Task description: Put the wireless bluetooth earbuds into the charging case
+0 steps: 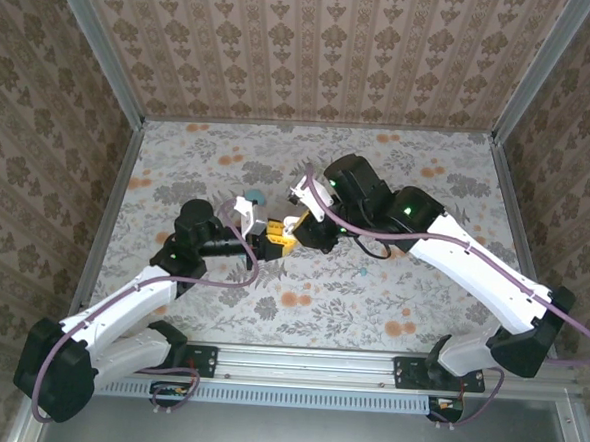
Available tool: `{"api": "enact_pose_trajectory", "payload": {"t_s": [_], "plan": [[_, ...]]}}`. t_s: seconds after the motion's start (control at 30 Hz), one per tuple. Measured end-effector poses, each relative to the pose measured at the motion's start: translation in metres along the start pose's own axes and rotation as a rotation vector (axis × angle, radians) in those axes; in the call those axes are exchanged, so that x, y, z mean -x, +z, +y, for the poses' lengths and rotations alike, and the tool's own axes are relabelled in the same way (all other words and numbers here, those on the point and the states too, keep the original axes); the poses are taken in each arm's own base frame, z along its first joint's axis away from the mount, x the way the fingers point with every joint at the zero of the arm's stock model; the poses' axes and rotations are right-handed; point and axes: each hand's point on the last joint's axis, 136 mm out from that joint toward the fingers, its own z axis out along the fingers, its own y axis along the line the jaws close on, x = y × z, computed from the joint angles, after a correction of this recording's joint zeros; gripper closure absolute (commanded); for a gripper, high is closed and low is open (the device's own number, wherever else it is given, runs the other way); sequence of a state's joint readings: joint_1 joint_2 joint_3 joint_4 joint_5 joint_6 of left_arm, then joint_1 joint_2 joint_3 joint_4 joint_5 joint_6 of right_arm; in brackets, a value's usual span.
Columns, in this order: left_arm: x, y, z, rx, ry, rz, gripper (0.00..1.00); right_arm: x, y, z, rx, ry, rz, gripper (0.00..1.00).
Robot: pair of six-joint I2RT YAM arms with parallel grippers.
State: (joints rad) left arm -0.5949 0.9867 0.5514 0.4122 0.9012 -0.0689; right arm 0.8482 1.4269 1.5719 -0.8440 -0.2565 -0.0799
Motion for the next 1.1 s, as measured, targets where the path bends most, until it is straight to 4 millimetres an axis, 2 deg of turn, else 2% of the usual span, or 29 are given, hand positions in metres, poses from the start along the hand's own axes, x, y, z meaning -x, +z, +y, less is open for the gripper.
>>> {"api": "enact_pose_trajectory", "payload": {"t_s": [0.13, 0.23, 0.43, 0.7, 1.1], "plan": [[-0.004, 0.000, 0.000, 0.000, -0.011, 0.015, 1.00, -0.005, 0.003, 0.000, 0.005, 0.008, 0.026, 0.76], [-0.004, 0.000, -0.001, -0.002, -0.002, 0.014, 1.00, -0.005, 0.004, 0.001, 0.009, 0.012, 0.027, 0.67], [-0.001, 0.001, -0.001, -0.002, 0.007, 0.010, 1.00, -0.005, 0.004, 0.001, 0.009, 0.022, 0.027, 0.56], [0.002, 0.000, -0.002, 0.002, 0.020, 0.002, 1.00, -0.001, 0.001, 0.002, 0.009, 0.051, 0.016, 0.55], [0.006, -0.001, -0.001, 0.016, 0.031, -0.008, 1.00, 0.007, -0.003, 0.005, 0.023, 0.119, -0.010, 0.45]]}}
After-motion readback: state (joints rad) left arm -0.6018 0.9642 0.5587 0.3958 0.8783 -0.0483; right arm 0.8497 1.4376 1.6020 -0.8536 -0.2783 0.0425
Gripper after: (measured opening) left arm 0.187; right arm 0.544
